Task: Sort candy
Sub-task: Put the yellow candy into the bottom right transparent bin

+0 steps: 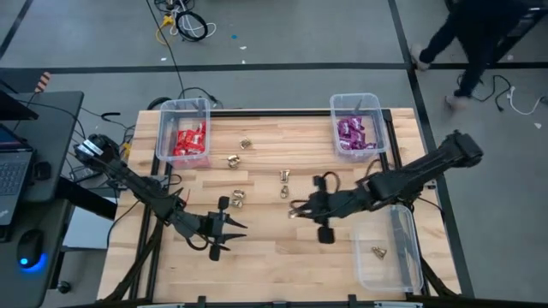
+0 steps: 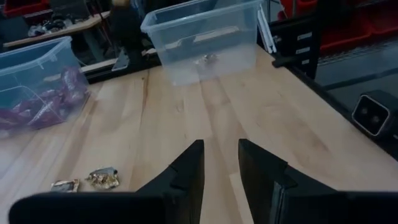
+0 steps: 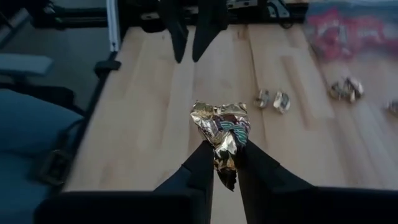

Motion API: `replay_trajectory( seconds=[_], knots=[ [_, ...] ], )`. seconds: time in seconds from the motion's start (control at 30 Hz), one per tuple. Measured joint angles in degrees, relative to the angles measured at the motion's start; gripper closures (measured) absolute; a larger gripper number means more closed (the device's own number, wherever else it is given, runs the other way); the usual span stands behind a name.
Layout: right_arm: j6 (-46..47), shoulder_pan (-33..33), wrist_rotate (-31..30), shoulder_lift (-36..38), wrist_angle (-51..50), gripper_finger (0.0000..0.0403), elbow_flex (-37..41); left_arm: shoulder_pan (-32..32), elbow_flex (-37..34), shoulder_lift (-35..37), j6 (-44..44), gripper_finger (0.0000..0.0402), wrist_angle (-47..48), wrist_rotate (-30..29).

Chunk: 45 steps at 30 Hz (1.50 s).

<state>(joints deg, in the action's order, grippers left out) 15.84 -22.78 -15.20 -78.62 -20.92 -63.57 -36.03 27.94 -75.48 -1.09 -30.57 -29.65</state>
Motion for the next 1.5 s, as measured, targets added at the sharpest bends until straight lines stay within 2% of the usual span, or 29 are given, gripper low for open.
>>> replay_trajectory(
  seconds=[0.2, 0.47, 0.67, 1.03, 1.2, 1.4, 1.5],
  knots=[
    [14.72, -3.54, 2.68, 9.79, -13.08, 0.0349, 0.00, 0.02, 0.00, 0.00, 0.35, 0.0300, 2.24, -2.69],
    [39.88, -11.05, 4.87, 17.72, -26.91, 0.0349, 0.00, 0.02, -0.02, 0.00, -0.04, 0.0300, 2.69, -3.70],
    [56.95, -16.47, 7.95, 19.80, -36.34, 0.0349, 0.00, 0.02, 0.00, 0.00, -0.08, 0.0300, 3.39, -6.42],
    [84.09, -23.06, 19.48, 19.00, -52.83, 0.0357, 0.00, 0.02, 0.00, 0.00, -0.14, 0.0300, 3.63, -6.51],
    [91.84, -24.14, 20.37, 16.51, -56.03, 0.0357, 0.05, 0.02, 0.00, -0.01, -0.10, 0.0300, 3.96, -6.50],
    [92.48, -24.14, 20.83, 10.87, -54.92, 0.0357, 0.11, 0.02, 0.00, -0.02, 0.20, 0.0300, 5.82, -7.05],
    [90.59, -24.14, 23.97, 8.23, -52.69, 0.0356, 0.13, 0.02, 0.00, -0.02, 0.29, 0.0300, 5.86, -7.16]
  ],
)
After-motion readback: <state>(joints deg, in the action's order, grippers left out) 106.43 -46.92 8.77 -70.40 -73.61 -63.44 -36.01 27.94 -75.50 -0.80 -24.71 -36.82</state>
